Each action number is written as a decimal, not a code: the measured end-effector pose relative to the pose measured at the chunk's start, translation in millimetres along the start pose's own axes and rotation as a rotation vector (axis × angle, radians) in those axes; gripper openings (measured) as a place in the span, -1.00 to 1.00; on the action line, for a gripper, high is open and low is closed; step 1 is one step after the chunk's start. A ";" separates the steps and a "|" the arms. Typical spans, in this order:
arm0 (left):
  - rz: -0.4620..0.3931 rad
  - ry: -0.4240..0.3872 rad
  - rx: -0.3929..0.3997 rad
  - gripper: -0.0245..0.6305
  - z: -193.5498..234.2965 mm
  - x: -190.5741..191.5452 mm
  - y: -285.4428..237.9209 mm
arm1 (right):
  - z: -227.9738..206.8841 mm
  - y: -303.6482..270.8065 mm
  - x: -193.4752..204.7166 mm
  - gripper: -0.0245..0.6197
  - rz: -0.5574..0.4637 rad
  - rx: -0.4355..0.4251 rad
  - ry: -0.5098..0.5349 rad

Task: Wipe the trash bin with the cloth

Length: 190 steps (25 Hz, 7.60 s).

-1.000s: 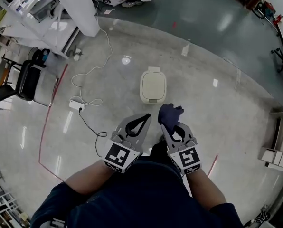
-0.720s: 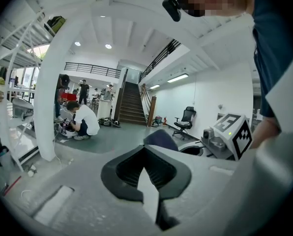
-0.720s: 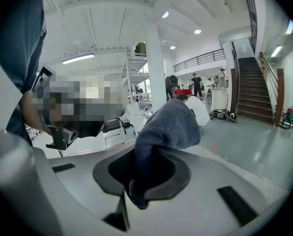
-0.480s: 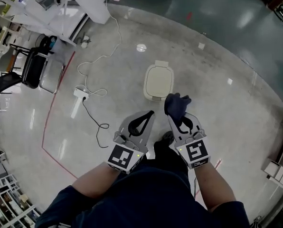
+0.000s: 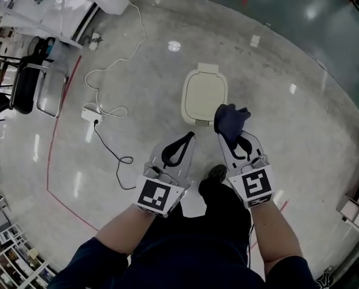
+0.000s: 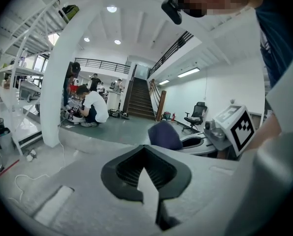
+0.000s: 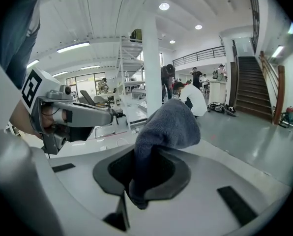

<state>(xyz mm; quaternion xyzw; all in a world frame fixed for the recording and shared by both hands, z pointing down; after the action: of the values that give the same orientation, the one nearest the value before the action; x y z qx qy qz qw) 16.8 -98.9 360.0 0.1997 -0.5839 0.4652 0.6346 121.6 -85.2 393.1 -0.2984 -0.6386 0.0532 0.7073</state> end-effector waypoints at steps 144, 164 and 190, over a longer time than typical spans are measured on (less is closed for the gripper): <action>-0.112 -0.075 0.063 -0.93 64.8 51.2 -47.4 | 16.9 -40.6 98.6 -0.75 0.277 0.026 0.582; -0.100 -0.187 0.138 -0.93 -91.7 -230.8 138.3 | 87.5 163.8 -197.5 -0.75 0.028 -0.041 0.199; -0.126 -0.218 0.148 -0.93 -139.7 -255.7 149.9 | 85.1 218.4 -250.7 -0.76 -0.188 -0.105 -0.129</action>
<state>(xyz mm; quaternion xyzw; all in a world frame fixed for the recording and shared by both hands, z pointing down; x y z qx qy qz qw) 0.2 -5.9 46.2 0.3314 -0.5997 0.4420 0.5789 64.1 8.8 68.1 -0.2695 -0.7101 -0.0276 0.6499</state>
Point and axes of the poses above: the fingertips, and each gripper's own axes: y backward along the fingers, z to its left, x out of its underside, the point moved 3 cm from there along y, backward along the fingers, and after that the axes turned 7 degrees about x, right-handed, at the moved point
